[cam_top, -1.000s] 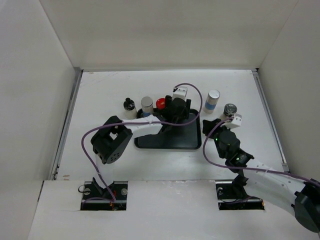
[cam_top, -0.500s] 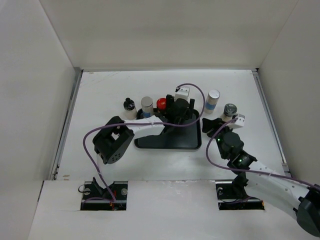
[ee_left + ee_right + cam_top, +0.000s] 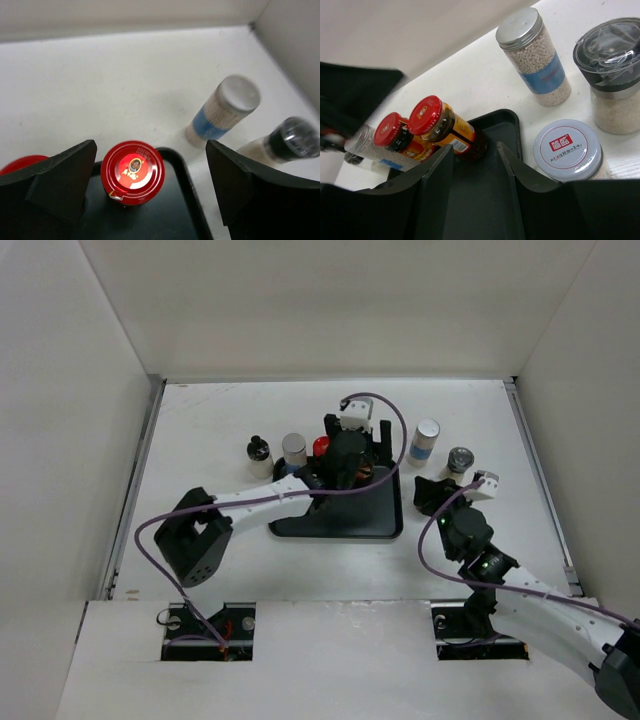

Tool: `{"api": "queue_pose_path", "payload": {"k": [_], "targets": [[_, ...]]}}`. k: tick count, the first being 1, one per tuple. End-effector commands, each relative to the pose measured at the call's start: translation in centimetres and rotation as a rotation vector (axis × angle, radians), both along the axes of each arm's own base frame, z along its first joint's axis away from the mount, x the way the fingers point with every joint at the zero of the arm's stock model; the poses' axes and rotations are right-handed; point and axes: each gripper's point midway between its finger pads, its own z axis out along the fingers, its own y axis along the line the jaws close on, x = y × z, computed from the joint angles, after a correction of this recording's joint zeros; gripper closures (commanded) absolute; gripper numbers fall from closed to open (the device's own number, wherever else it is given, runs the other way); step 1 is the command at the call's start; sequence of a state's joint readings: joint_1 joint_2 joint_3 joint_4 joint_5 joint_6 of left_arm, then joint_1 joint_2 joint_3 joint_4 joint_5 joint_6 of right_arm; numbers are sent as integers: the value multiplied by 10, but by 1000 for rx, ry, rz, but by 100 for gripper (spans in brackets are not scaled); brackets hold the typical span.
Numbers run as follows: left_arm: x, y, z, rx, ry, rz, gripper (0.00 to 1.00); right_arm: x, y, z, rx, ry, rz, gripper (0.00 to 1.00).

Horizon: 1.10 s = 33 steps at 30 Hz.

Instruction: Organize the condiment bottles

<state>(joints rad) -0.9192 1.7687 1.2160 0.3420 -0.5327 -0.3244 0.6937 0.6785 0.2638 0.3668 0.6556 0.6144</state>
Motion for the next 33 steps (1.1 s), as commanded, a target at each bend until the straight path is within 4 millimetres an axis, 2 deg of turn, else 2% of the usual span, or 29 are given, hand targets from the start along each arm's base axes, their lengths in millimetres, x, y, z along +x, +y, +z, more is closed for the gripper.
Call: {"api": "queue_pose_path", "payload": {"k": [1, 4, 7, 10, 13, 16, 20, 24, 33], "targets": [[-6, 20, 87, -206, -156, 30, 7, 2, -1, 0, 9, -2, -15, 54], [-9, 49, 104, -248, -193, 79, 8, 3, 1, -3, 4, 7, -12, 50], [-11, 95, 106, -242, -199, 175, 11, 4, 2, -3, 4, 8, -7, 47], [-13, 160, 89, -209, -168, 331, 19, 4, 3, -4, 8, 8, -4, 46], [-13, 223, 61, -154, -97, 468, 21, 6, 10, -7, 1, 19, 20, 45], [-12, 259, 36, -93, -2, 527, 18, 9, 16, -11, -8, 32, 38, 43], [-4, 276, 3, -33, 89, 545, 15, 11, 22, -13, -16, 39, 55, 39], [5, 286, -24, 12, 140, 578, 15, 13, 30, -18, -25, 53, 84, 37], [30, 279, -64, 35, 212, 542, 20, 14, 42, -20, -39, 60, 131, 34]]}}
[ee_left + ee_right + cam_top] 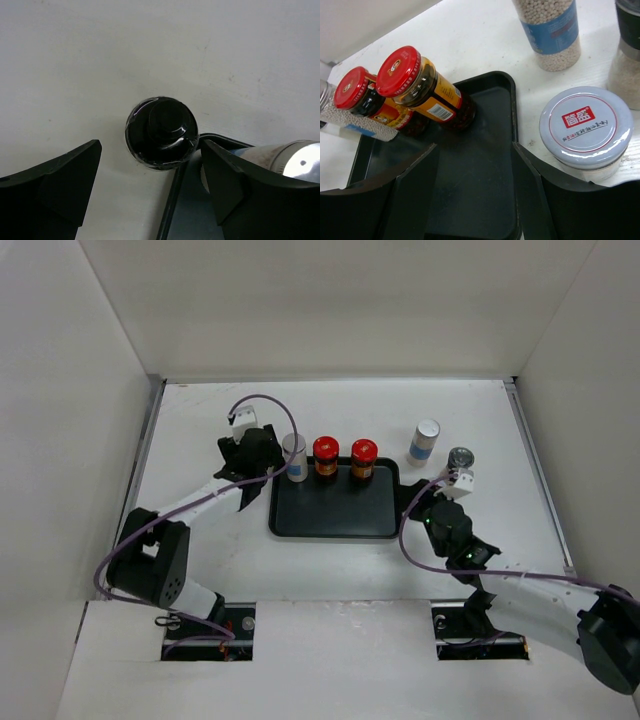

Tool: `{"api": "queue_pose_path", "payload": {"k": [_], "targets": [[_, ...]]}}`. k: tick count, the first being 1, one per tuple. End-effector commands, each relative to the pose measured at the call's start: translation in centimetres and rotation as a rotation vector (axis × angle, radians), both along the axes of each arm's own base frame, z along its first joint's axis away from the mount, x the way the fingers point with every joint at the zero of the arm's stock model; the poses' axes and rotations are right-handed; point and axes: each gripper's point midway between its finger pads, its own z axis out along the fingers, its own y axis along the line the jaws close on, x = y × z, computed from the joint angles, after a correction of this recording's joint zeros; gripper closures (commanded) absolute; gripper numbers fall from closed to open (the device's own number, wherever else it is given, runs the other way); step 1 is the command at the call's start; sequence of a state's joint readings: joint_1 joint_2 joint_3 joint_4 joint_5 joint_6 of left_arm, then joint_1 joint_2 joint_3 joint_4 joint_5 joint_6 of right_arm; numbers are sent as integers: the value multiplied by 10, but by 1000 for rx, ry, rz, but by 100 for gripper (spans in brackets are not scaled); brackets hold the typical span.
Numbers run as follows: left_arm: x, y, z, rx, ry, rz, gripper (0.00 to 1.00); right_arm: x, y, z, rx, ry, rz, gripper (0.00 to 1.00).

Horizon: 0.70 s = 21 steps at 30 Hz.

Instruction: Organize the condiment bottles

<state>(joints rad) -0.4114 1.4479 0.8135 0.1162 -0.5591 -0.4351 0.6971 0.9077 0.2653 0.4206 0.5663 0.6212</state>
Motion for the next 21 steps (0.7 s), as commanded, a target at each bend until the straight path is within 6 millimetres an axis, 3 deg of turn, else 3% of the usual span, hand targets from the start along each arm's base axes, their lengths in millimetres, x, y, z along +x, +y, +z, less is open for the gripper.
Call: {"api": "queue_pose_path", "payload": {"k": [1, 7, 9, 15, 18, 21], "targets": [[15, -5, 10, -49, -48, -12, 22, 6, 15, 33, 61, -78, 38, 34], [20, -3, 8, -41, -52, 3, 54, 5, 17, 34, 65, -85, 46, 34], [15, 2, 18, -36, -78, 25, 62, 5, 16, 33, 65, -84, 43, 33], [-27, 4, 72, -33, -188, 9, 65, 5, 19, 34, 60, -83, 54, 33], [-51, -3, 84, -30, -179, -31, 65, 5, 21, 29, 61, -70, 59, 33], [-76, -22, 89, -48, -178, -102, 65, 5, 20, 34, 61, -83, 51, 34]]}}
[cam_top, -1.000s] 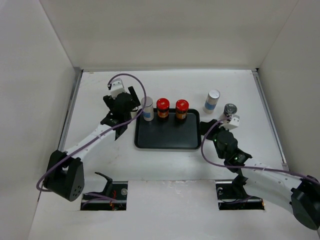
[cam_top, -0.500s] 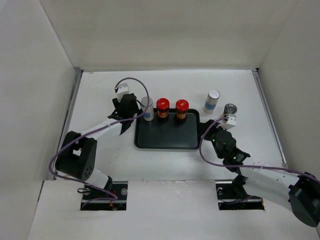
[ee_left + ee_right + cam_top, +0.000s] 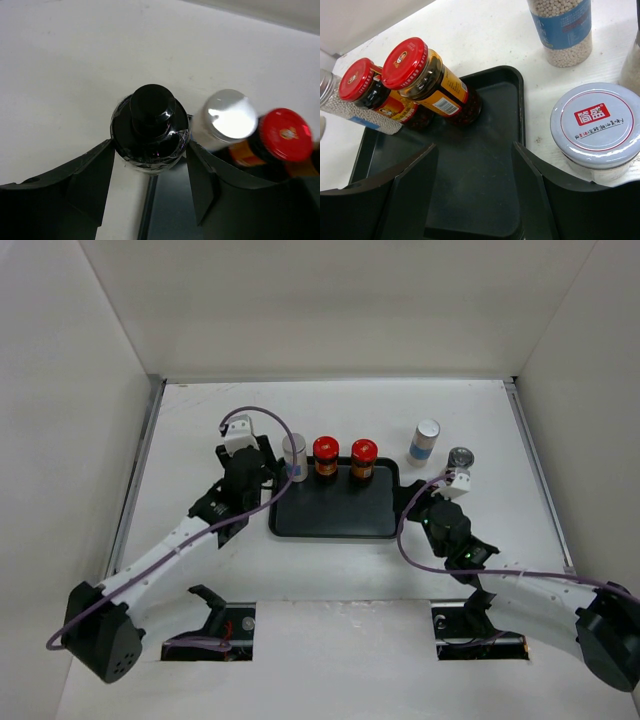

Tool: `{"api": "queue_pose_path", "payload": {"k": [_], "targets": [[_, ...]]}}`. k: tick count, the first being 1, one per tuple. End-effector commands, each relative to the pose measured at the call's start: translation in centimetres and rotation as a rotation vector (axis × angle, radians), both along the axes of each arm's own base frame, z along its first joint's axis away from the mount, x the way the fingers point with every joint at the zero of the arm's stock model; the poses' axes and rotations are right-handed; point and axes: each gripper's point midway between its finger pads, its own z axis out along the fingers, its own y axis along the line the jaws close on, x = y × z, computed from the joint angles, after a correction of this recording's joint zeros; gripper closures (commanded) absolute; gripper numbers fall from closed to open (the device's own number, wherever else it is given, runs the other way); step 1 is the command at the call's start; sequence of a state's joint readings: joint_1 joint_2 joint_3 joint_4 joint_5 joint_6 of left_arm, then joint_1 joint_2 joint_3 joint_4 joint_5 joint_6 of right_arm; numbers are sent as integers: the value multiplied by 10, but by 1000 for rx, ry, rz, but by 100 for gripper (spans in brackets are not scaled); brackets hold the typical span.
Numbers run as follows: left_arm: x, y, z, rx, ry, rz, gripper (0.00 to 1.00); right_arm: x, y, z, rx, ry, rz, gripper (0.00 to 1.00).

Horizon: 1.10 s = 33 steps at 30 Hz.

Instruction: Organize the condiment bottles

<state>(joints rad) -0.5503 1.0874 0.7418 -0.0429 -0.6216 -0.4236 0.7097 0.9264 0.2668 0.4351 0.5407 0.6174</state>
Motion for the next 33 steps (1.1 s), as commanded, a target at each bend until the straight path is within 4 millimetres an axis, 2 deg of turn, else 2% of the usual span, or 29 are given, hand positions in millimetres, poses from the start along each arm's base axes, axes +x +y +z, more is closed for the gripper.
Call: {"api": "queue_pose_path", "payload": {"k": [1, 5, 10, 12, 17, 22, 26, 29, 33], "targets": [[-20, -14, 21, -35, -55, -32, 65, 7, 9, 36, 68, -89, 5, 34], [-29, -46, 15, -64, -34, -126, 64, 8, 12, 34, 68, -86, 12, 34], [-29, -80, -11, -60, 8, -194, 64, 8, 11, 34, 54, -87, 6, 34], [-30, -87, -20, -51, 19, -206, 64, 7, 12, 35, 58, -88, 10, 34], [-30, -90, -43, -36, 59, -199, 63, 6, 11, 36, 59, -91, 9, 33], [-32, -89, -65, -36, 92, -183, 58, 7, 9, 37, 53, -97, 1, 33], [-36, -90, -69, -38, 96, -184, 48, 7, 11, 35, 55, -90, 10, 31], [-37, -87, -68, -49, 91, -177, 36, 7, 10, 37, 48, -95, 3, 28], [-40, -87, -54, -65, 67, -184, 22, 7, 10, 36, 46, -94, 3, 25]]}}
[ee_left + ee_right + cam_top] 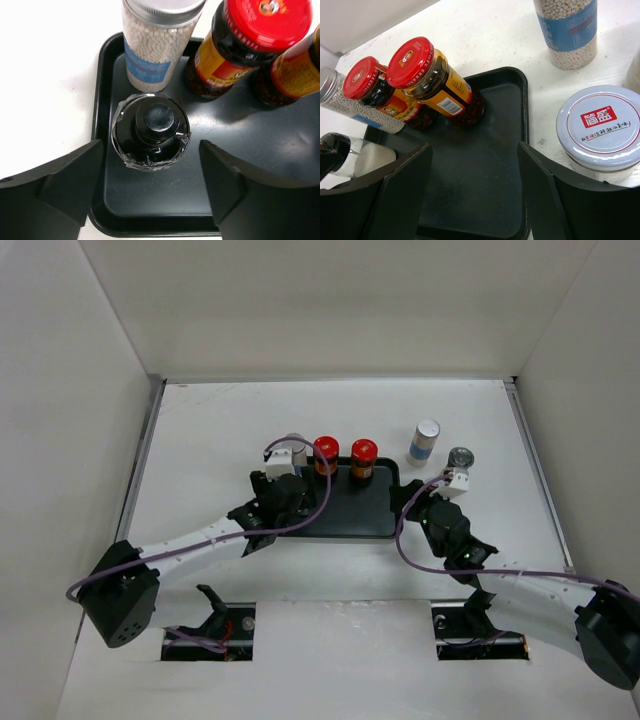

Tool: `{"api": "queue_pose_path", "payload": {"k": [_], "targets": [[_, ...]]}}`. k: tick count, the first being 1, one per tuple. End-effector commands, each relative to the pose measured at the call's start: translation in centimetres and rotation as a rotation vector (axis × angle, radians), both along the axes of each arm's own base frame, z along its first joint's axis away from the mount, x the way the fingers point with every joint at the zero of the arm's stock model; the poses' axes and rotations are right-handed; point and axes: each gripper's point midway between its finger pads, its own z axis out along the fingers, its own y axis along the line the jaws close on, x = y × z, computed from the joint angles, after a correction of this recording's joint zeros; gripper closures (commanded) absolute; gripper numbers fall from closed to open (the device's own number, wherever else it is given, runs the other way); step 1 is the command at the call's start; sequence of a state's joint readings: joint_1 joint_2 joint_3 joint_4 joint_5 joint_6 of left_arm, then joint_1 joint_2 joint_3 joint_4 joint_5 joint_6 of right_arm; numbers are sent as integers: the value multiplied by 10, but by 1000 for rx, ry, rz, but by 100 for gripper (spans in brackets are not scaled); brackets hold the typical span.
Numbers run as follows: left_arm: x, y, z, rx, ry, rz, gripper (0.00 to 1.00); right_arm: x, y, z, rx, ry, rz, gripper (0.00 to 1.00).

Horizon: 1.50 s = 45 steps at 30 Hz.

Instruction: Organize the condiment bottles

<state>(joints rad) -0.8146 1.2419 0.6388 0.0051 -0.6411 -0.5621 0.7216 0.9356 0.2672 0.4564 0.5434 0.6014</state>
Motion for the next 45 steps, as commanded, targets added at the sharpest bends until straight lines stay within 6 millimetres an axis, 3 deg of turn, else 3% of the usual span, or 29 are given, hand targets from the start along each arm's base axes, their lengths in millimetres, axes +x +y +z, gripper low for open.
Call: {"api": "queue_pose_path", "payload": {"k": [1, 5, 11, 15, 18, 20, 23, 26, 30, 37, 41, 45], "targets": [[3, -3, 32, -85, -89, 19, 18, 7, 6, 35, 52, -83, -11, 24], [2, 0, 52, -106, -124, 19, 8, 9, 6, 38, 43, -80, -13, 28], [1, 14, 91, -208, -245, 33, 8, 8, 10, 48, 21, -76, -2, 68], [-5, 33, 114, -296, -356, 64, 20, 9, 9, 54, 7, -70, -13, 78], [-1, 61, 125, -365, -449, 137, 49, 14, 8, 64, 4, -69, -37, 80], [3, 72, 123, -377, -467, 165, 58, 22, 15, 73, -11, -67, -37, 80], [13, 86, 112, -382, -469, 215, 61, 37, 24, 86, -56, -76, -41, 72], [22, 91, 101, -389, -455, 229, 60, 60, 21, 95, -111, -75, -79, 61], [26, 94, 83, -400, -456, 236, 57, 91, 1, 98, -181, -58, -156, 53], [25, 87, 73, -429, -472, 173, 45, 119, -44, 114, -298, -20, -266, 20], [19, 98, 71, -449, -501, 200, 40, 138, -68, 93, -393, 102, -303, 5], [15, 107, 71, -460, -518, 238, 39, 157, -70, 62, -441, 189, -259, 1]]}}
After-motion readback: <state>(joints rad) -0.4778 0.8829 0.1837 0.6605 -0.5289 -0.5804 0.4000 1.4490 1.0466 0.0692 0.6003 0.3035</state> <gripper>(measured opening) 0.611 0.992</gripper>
